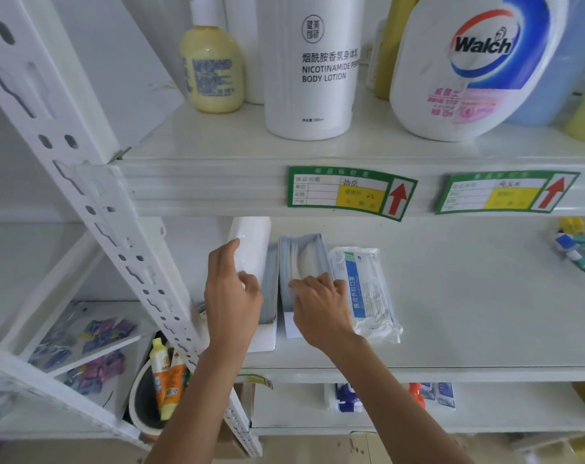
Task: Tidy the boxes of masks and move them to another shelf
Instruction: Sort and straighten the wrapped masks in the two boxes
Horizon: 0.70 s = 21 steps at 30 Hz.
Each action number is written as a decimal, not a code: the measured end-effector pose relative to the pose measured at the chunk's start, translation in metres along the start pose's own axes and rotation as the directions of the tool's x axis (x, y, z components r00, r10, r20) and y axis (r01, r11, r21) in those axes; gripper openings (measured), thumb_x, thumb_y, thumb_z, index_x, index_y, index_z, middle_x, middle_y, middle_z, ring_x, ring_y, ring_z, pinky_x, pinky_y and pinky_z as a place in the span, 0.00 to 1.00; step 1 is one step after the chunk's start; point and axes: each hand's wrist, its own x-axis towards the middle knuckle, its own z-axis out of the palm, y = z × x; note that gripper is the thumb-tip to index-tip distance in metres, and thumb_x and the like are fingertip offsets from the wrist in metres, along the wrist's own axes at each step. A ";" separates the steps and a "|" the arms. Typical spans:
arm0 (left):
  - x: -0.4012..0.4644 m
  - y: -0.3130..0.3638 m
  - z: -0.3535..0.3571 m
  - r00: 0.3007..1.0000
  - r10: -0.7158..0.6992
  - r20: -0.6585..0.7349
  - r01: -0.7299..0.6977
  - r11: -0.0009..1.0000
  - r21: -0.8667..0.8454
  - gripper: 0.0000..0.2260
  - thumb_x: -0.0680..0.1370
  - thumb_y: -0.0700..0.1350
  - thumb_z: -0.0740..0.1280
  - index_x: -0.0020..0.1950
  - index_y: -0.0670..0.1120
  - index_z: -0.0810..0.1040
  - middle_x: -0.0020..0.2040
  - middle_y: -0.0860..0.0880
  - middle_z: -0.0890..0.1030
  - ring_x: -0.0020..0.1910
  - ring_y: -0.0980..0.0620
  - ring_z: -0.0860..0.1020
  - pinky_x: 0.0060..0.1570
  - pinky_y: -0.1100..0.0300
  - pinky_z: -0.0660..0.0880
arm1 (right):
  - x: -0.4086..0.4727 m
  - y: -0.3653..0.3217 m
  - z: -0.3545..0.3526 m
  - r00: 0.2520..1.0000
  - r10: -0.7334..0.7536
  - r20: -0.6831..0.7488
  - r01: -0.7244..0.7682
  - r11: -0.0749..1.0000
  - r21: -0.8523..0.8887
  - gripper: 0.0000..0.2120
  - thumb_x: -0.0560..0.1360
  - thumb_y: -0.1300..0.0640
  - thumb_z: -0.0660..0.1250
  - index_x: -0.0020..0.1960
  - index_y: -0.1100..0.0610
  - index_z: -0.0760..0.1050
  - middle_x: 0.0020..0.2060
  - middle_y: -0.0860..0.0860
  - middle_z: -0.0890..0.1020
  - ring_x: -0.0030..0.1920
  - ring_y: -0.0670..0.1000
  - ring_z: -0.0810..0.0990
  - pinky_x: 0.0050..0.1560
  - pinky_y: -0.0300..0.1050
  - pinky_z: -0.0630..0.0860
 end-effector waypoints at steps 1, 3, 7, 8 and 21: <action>0.001 0.001 0.000 1.000 -0.017 -0.014 0.017 0.999 -0.031 0.24 0.75 0.27 0.65 0.71 0.39 0.73 0.63 0.41 0.76 0.54 0.47 0.78 0.47 0.62 0.75 | 0.000 -0.002 0.003 1.000 -0.012 0.010 0.012 0.999 0.046 0.15 0.78 0.60 0.58 0.62 0.50 0.75 0.53 0.48 0.82 0.55 0.55 0.74 0.56 0.52 0.62; 0.000 0.002 0.001 0.997 -0.076 -0.012 0.074 0.991 -0.114 0.24 0.77 0.29 0.66 0.72 0.40 0.72 0.65 0.43 0.76 0.56 0.57 0.74 0.49 0.73 0.72 | 0.000 -0.003 0.005 0.999 -0.034 0.021 0.031 0.991 0.132 0.17 0.78 0.62 0.59 0.65 0.50 0.72 0.55 0.48 0.82 0.55 0.54 0.78 0.60 0.51 0.64; -0.002 0.007 0.007 0.982 -0.181 0.049 0.187 0.947 -0.261 0.23 0.77 0.32 0.67 0.72 0.43 0.73 0.67 0.48 0.75 0.63 0.61 0.71 0.51 0.82 0.66 | 0.001 0.005 0.000 0.998 -0.048 0.040 0.034 0.953 0.300 0.13 0.78 0.67 0.59 0.58 0.54 0.72 0.51 0.50 0.83 0.47 0.57 0.80 0.52 0.47 0.71; -0.001 0.010 0.011 0.978 -0.194 0.074 0.206 0.942 -0.264 0.23 0.77 0.33 0.67 0.72 0.43 0.73 0.67 0.48 0.75 0.63 0.60 0.71 0.51 0.82 0.65 | 0.001 0.007 -0.003 0.996 -0.048 0.070 0.022 0.943 0.331 0.10 0.78 0.67 0.58 0.55 0.55 0.71 0.48 0.52 0.82 0.44 0.58 0.79 0.46 0.47 0.73; 0.015 0.010 0.024 0.902 -0.147 0.406 0.066 0.976 0.206 0.18 0.74 0.32 0.65 0.63 0.37 0.76 0.60 0.39 0.77 0.57 0.37 0.78 0.51 0.53 0.72 | 0.010 0.014 -0.021 0.978 0.176 0.111 -0.202 0.672 0.713 0.02 0.82 0.56 0.54 0.52 0.53 0.63 0.44 0.63 0.82 0.42 0.64 0.83 0.40 0.64 0.80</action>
